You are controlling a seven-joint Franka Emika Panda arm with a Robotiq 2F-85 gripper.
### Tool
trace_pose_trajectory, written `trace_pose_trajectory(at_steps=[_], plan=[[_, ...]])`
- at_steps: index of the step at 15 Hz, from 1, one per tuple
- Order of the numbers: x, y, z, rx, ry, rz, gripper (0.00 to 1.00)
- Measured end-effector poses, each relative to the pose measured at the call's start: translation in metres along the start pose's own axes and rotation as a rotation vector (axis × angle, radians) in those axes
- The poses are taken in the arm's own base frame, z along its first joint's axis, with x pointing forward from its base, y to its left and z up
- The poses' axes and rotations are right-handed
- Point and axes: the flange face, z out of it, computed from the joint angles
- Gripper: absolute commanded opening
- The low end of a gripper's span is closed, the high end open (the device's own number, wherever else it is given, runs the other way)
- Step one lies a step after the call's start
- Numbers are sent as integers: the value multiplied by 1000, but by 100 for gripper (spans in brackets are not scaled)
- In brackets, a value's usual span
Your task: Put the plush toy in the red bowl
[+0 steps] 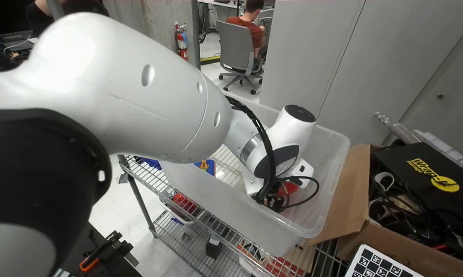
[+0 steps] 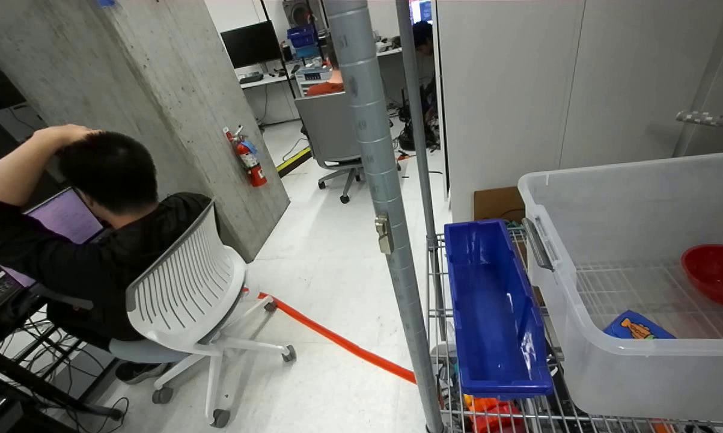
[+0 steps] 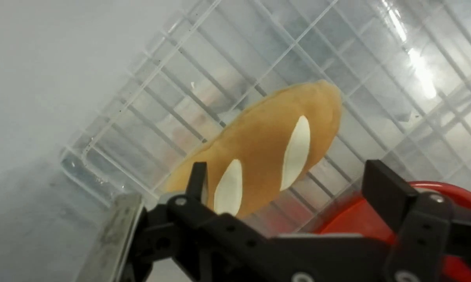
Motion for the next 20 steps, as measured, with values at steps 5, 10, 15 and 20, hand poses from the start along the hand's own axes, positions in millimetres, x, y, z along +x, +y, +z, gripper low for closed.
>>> trace_pose_trajectory(at_steps=[5,10,15,20], plan=[[-8,-16,21,5,19,-19,100],[-6,-30,31,27,79,-40,51],[-4,-28,37,15,67,-39,14],[-17,-30,22,-17,-32,-43,3]])
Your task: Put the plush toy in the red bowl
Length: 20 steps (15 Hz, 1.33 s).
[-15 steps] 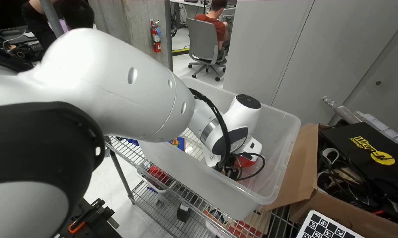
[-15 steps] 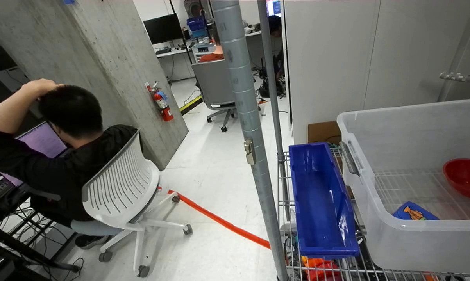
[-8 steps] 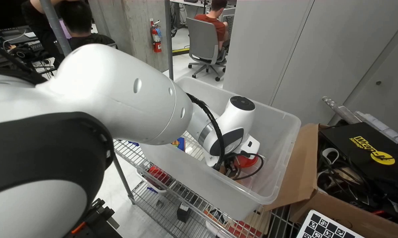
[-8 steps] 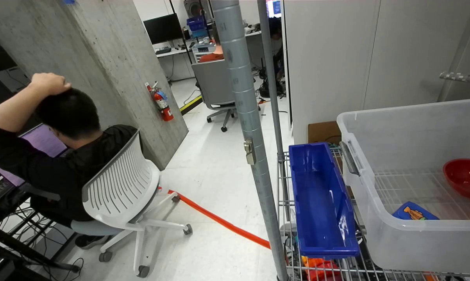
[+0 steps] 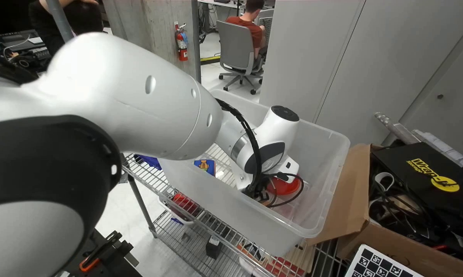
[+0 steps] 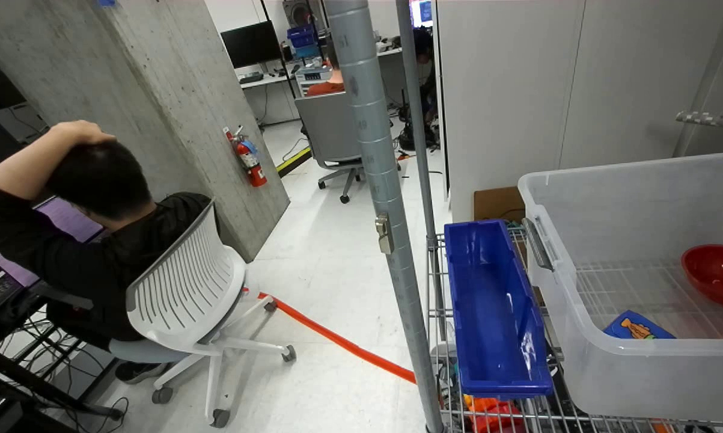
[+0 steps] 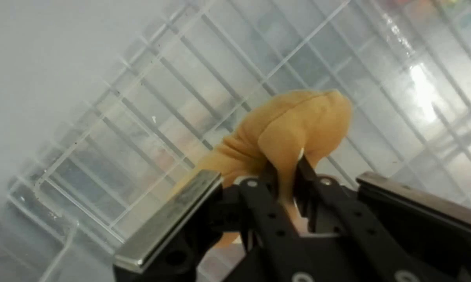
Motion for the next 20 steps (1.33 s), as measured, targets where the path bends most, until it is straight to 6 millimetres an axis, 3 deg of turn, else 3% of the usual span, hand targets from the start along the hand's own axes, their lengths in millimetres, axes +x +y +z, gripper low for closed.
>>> trace_pose_trajectory(at_steps=[3,7,9,11,15,20], plan=[[-17,-8,-35,11,-36,-14,3],[-40,-17,-121,68,-36,-23,3],[-40,-21,-162,124,-3,-15,3],[-33,-22,-186,174,29,1,3],[-1,-19,-192,282,122,68,3],[42,-16,-161,411,242,177,3]])
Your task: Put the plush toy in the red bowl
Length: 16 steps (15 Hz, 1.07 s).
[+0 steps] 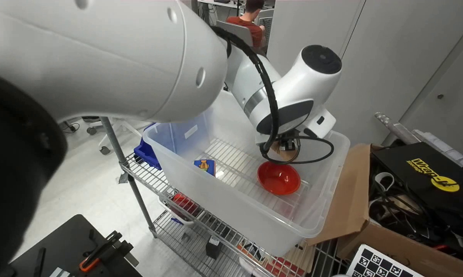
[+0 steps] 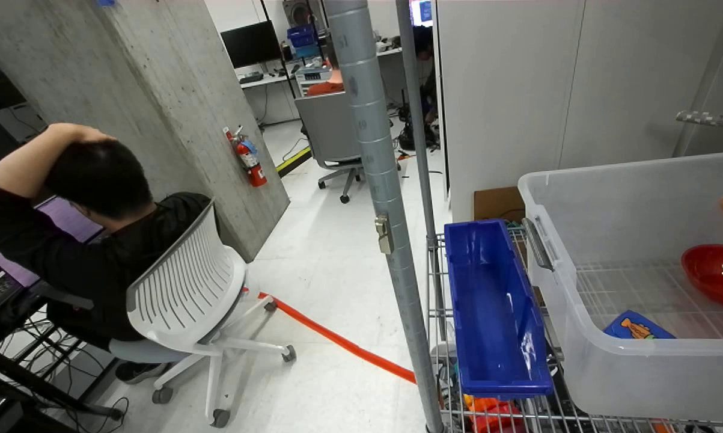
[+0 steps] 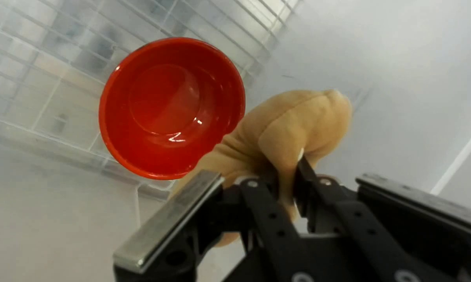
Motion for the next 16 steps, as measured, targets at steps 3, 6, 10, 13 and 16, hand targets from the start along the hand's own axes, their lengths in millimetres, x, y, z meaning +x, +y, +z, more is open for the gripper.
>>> trace_pose_trajectory(at_steps=[3,6,10,13,16], plan=[[6,13,29,21,13,60,3],[4,28,62,4,-6,104,3],[-1,39,99,-13,-30,160,3],[-7,45,121,-21,-46,192,36],[-11,46,135,-18,-58,220,51]])
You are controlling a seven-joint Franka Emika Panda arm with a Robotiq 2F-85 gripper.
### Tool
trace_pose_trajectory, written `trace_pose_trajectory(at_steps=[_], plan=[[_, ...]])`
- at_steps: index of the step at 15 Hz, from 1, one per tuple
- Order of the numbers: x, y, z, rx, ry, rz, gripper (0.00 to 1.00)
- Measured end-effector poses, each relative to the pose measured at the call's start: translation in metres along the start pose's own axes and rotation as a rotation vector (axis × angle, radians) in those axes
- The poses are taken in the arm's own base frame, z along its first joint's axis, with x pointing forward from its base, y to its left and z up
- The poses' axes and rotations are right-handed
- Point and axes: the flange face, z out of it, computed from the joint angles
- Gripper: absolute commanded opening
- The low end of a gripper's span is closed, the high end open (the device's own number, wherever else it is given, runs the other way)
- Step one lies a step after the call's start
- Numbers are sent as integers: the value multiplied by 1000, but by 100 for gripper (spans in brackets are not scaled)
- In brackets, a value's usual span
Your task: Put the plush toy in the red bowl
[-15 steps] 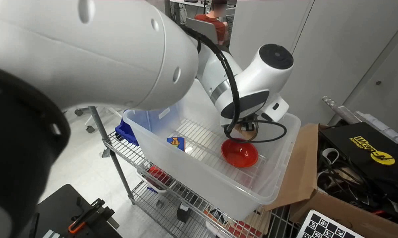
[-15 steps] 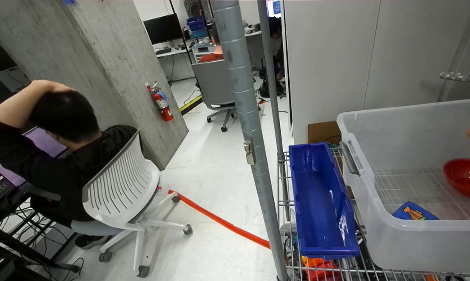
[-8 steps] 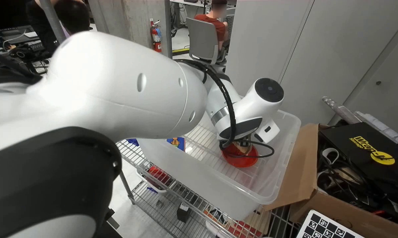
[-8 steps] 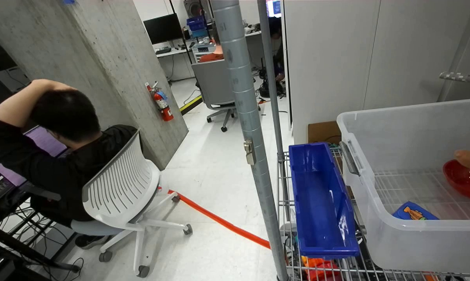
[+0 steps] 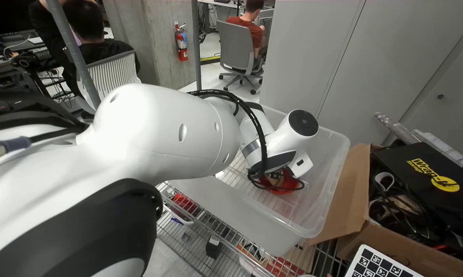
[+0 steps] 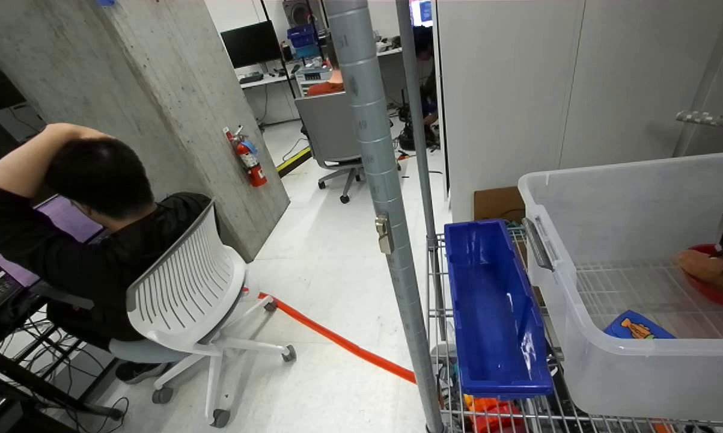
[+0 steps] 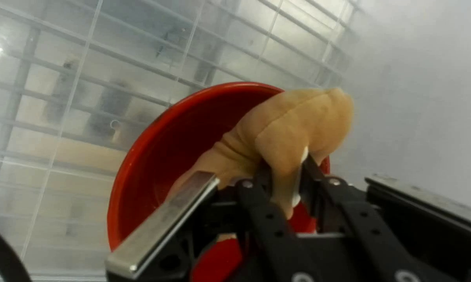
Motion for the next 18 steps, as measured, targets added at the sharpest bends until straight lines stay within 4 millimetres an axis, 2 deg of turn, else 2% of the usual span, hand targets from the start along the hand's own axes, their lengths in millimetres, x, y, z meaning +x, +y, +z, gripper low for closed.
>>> trace_pose_trajectory(at_steps=[3,6,7,9,11,15,18], plan=[[0,-1,5,6,-2,24,72],[-1,-5,3,14,-2,46,95],[-1,-6,0,17,-2,55,99],[0,-8,-10,18,-1,79,100],[3,-5,-30,14,0,105,100],[8,5,-94,-12,-23,122,100],[-9,19,-136,-68,-129,73,100]])
